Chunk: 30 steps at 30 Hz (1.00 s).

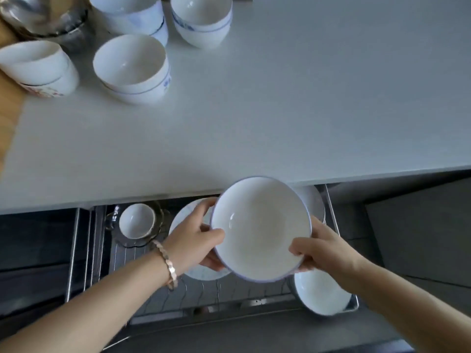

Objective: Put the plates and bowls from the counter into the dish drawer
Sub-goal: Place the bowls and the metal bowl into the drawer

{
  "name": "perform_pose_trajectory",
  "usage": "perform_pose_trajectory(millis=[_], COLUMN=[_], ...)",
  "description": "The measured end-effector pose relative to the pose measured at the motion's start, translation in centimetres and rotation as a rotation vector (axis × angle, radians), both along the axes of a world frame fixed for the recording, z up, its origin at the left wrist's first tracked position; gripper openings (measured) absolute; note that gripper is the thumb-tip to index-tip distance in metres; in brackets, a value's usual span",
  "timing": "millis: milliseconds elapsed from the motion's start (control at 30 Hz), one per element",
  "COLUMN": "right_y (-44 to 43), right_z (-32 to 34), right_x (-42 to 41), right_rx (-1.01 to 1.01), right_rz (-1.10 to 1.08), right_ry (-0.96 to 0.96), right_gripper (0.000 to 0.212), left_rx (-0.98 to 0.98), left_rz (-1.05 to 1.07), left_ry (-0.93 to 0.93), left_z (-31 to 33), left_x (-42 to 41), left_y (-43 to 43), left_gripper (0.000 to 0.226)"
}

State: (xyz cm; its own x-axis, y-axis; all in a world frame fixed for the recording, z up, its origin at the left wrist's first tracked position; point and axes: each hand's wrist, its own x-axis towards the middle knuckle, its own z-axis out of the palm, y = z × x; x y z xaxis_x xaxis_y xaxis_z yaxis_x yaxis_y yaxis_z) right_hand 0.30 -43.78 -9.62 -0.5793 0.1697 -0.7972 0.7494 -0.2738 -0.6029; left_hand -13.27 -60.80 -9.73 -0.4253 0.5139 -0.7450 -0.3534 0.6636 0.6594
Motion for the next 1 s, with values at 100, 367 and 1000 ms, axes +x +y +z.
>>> perform_pose_trajectory(millis=[100, 367, 1000], right_y=[-0.3, -0.8, -2.7], right_z=[-1.7, -14.1, -21.5], right_x=[3.0, 4.5, 2.7], right_rx=[0.096, 0.618, 0.943], right_rz=[0.076, 0.641, 1.138], right_ry=[-0.058, -0.301, -0.430], right_gripper=[0.037, 0.050, 0.031], left_rx=[-0.076, -0.252, -0.440], left_rz=[0.034, 0.175, -0.058], left_ry=[-0.026, -0.229, -0.054], left_z=[-2.9, -15.3, -25.4], left_x=[4.6, 11.9, 13.2], left_y=[-1.2, -1.1, -0.8], left_gripper=[0.055, 0.062, 0.050])
